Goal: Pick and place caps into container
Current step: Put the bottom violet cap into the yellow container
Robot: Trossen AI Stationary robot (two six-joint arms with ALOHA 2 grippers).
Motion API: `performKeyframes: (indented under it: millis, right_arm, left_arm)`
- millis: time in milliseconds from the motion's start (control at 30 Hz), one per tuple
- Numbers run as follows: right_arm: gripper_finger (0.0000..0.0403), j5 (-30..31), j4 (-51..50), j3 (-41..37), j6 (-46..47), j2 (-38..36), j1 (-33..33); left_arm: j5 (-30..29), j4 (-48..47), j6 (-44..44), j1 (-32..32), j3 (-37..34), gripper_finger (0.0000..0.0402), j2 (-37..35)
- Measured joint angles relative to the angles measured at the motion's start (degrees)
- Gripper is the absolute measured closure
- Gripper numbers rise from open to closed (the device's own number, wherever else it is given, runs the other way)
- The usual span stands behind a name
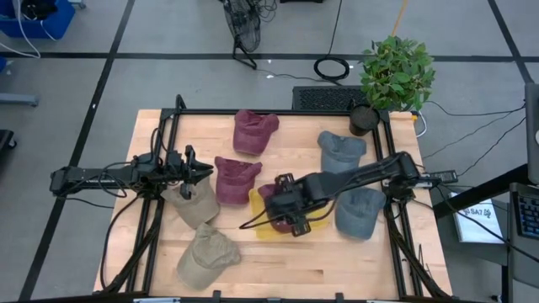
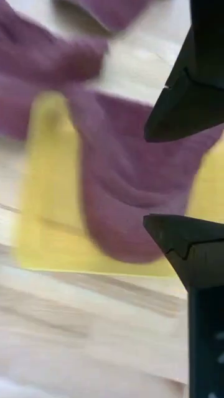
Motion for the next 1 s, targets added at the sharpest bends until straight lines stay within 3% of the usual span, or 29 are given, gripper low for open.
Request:
performKeyframes:
  millis: [200,467,1000]
  right_arm:
    - [0.0266,0.93,13.46,-4.08,-0.01,-4.8,0.18]
    - [0.0394,0.27,26.96,-18.56,-2.4,-13.03,3.42]
    - [0.0401,-0.95,73.05,-68.61,-0.51,-57.45,3.65]
  left_arm:
    - [0.37,-0.51,0.04,0.0,0.0,0.033,0.0]
    - [0.44,-2.4,0.0,0.0,0.0,0.033,0.04]
    - [0.11,-2.92,1.73,-0.07,0.0,0.033,0.0]
